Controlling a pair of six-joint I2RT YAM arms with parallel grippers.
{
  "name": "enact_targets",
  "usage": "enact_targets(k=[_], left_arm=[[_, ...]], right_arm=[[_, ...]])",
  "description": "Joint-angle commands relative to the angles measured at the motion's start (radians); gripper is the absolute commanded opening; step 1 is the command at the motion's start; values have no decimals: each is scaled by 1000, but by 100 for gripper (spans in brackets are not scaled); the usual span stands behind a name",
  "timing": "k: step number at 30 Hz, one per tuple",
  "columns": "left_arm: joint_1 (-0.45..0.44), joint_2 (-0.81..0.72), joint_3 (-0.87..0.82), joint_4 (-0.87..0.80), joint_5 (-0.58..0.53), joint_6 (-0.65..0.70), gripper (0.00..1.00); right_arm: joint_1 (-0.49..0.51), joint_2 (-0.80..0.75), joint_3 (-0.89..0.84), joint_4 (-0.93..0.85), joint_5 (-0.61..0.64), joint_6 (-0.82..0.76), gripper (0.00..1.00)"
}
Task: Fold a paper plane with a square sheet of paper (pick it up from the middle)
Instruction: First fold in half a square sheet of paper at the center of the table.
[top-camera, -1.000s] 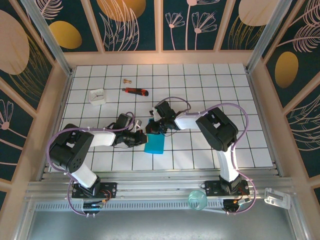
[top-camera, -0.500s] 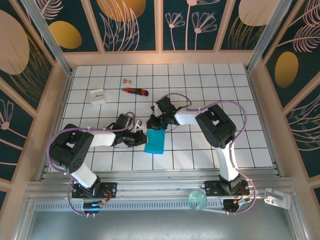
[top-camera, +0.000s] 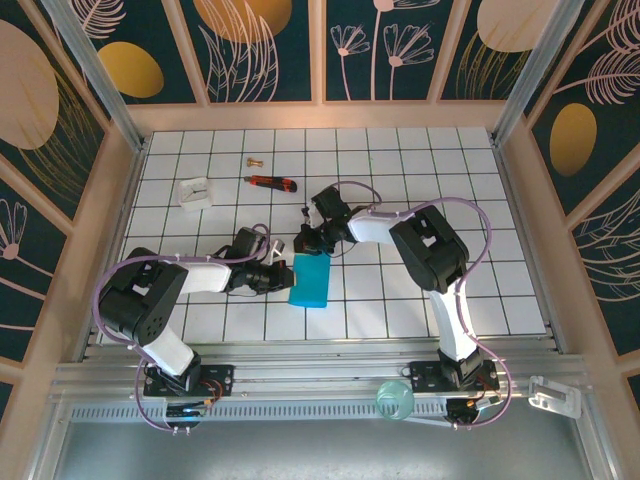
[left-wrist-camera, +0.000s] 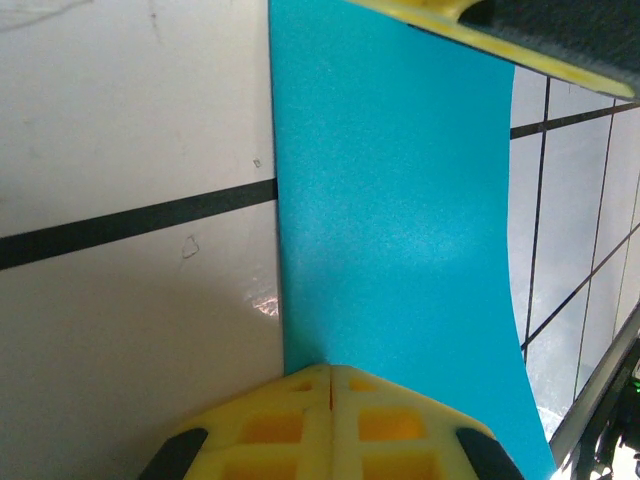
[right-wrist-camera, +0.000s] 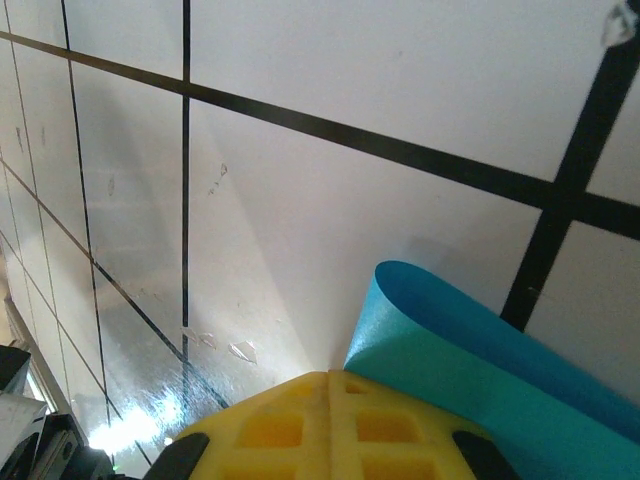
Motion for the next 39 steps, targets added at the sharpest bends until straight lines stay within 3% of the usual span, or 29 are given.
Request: enact_targets(k=[1, 25, 39], left_arm=[[-30, 152, -92, -204, -193, 60, 0], [-32, 153, -93, -200, -194, 66, 0], [-32, 135, -93, -187, -195, 47, 0]], right_arm=[[-73, 73, 36, 19, 213, -37, 0], [-127, 171, 184, -34, 253, -38, 0], [-198, 157, 311, -42, 188, -73, 0]])
